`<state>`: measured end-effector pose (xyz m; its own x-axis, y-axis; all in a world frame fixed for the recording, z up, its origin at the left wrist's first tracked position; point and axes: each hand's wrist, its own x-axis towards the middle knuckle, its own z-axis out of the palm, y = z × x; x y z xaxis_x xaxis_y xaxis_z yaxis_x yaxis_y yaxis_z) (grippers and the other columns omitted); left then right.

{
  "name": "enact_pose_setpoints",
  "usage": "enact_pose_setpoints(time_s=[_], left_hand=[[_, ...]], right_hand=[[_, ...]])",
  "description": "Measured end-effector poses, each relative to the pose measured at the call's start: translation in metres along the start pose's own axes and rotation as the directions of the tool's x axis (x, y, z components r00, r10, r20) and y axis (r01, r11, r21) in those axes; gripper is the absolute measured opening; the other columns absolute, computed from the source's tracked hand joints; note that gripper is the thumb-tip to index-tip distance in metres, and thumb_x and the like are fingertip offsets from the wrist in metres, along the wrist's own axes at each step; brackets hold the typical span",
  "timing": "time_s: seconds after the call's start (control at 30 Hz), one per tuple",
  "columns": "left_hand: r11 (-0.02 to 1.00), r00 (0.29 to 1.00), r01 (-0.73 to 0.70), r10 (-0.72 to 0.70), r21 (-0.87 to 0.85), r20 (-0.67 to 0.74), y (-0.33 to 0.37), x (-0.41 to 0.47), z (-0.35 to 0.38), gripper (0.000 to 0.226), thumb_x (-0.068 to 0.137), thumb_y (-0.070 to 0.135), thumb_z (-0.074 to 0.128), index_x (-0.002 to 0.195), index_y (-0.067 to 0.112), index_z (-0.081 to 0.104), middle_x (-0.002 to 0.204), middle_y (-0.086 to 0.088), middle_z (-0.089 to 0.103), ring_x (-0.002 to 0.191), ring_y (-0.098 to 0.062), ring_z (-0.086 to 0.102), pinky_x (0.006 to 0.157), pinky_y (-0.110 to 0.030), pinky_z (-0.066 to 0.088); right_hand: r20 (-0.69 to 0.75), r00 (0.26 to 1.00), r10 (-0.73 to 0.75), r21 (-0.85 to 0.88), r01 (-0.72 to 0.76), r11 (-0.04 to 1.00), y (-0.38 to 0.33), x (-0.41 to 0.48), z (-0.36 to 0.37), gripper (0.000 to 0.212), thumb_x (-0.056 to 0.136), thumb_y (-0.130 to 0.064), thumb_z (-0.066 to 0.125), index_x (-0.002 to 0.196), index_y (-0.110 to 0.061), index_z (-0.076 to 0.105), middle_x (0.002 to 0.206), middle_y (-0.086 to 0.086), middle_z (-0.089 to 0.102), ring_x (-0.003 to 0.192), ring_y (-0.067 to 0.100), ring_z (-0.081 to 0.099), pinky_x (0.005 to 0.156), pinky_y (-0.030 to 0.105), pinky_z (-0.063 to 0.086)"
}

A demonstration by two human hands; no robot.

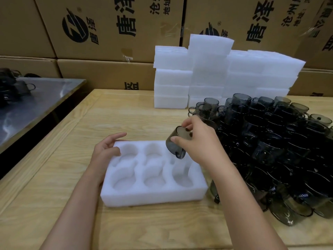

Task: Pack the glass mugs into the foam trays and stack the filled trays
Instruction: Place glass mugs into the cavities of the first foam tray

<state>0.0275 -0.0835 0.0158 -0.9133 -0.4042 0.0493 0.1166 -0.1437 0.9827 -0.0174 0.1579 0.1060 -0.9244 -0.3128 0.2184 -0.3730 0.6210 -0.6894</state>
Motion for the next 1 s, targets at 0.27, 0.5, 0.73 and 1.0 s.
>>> enact_pose_setpoints(time_s=[0.27,0.5,0.73,1.0], left_hand=[[1.000,1.000,-0.001,0.001,0.005,-0.012,0.003,-0.001,-0.003,0.058,0.049,-0.002,0.046,0.102,0.012,0.067,0.075,0.000,0.072,0.064,-0.015,0.067,0.054,-0.021,0.054],[1.000,0.999,0.007,-0.007,0.009,-0.032,0.001,0.000,-0.004,0.058,0.049,-0.001,0.046,0.100,0.014,0.069,0.077,-0.001,0.072,0.065,-0.016,0.068,0.054,-0.022,0.054],[0.999,0.999,0.034,-0.033,0.013,-0.039,-0.001,0.001,-0.004,0.058,0.049,0.000,0.047,0.100,0.017,0.071,0.084,-0.005,0.070,0.068,-0.018,0.068,0.055,-0.025,0.055],[0.999,0.999,0.030,-0.029,0.020,-0.039,0.000,0.000,-0.004,0.057,0.050,0.001,0.047,0.099,0.017,0.071,0.079,-0.002,0.071,0.066,-0.016,0.068,0.052,-0.023,0.053]], right_hand=[[-0.008,0.998,0.068,-0.135,-0.069,0.988,0.007,0.011,0.021,0.056,0.076,-0.049,0.070,0.122,-0.022,0.058,0.116,0.005,0.050,0.120,0.024,0.041,0.099,0.039,0.039],[-0.038,0.999,0.037,-0.233,-0.045,0.971,0.014,0.016,0.038,0.057,0.079,-0.050,0.067,0.126,-0.017,0.057,0.122,0.009,0.049,0.126,0.027,0.034,0.099,0.032,0.032],[0.028,0.998,-0.053,-0.398,0.060,0.915,0.020,0.011,0.047,0.049,0.084,-0.047,0.062,0.122,-0.017,0.057,0.114,0.007,0.047,0.117,0.026,0.037,0.094,0.033,0.033],[0.242,0.969,-0.047,-0.529,0.172,0.831,0.030,-0.003,0.060,0.073,0.096,-0.056,0.019,0.149,-0.006,0.012,0.158,0.009,0.005,0.145,0.017,-0.003,0.116,0.030,-0.003]])
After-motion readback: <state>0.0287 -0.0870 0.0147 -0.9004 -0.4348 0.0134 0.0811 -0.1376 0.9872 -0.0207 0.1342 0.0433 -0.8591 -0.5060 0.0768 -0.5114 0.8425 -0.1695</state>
